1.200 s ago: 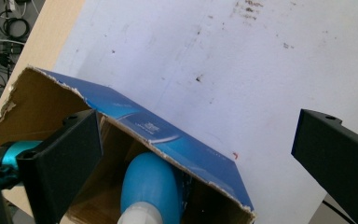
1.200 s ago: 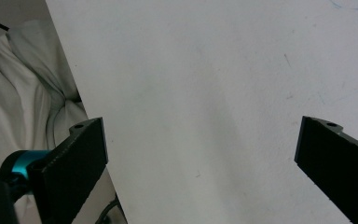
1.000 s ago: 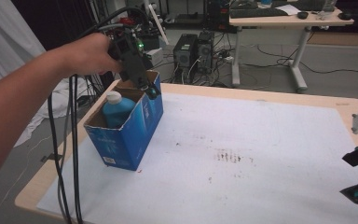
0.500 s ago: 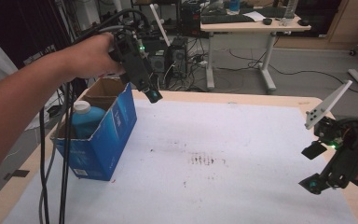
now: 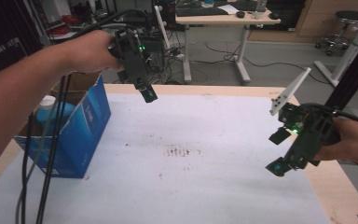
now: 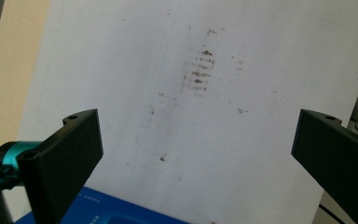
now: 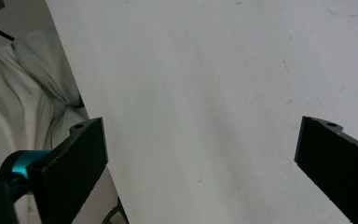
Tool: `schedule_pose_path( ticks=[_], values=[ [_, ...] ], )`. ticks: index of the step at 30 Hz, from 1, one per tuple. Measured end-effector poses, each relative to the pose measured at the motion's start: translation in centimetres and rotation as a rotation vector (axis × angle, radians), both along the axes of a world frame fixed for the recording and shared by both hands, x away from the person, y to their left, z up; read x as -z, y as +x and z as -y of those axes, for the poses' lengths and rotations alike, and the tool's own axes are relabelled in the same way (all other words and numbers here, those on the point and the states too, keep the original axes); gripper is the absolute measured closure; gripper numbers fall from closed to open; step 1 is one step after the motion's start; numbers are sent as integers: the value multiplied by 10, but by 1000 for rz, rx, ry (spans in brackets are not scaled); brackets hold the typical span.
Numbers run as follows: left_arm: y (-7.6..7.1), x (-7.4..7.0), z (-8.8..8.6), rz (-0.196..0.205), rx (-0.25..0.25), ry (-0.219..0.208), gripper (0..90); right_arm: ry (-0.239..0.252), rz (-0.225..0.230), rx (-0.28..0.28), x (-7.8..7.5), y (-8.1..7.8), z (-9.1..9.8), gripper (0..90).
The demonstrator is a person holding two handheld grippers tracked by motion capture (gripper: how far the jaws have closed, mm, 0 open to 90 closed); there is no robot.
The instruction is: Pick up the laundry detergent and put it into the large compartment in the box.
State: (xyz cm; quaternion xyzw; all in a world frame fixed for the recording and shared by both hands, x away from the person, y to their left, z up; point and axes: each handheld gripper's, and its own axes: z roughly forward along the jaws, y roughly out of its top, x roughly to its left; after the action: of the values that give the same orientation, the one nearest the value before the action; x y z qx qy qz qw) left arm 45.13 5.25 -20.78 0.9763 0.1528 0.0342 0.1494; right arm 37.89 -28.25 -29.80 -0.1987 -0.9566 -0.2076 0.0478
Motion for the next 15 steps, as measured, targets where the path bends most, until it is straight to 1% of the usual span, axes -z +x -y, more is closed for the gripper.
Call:
schedule_pose_path(
  ticks=[2,4,10,15],
  values=[
    [1,4,5,0,7,3,19,4,-1,0,-1,0,-1,15],
    [2,8,10,-14,13,5,19,7,3,-4,-1,-1,-1,15],
    [4,19,22,-36,47,19,19,2,2,0,-1,0,-2,15],
    [4,28,30,-53,70,43,19,-1,4,0,0,1,-3,15]
  ],
)
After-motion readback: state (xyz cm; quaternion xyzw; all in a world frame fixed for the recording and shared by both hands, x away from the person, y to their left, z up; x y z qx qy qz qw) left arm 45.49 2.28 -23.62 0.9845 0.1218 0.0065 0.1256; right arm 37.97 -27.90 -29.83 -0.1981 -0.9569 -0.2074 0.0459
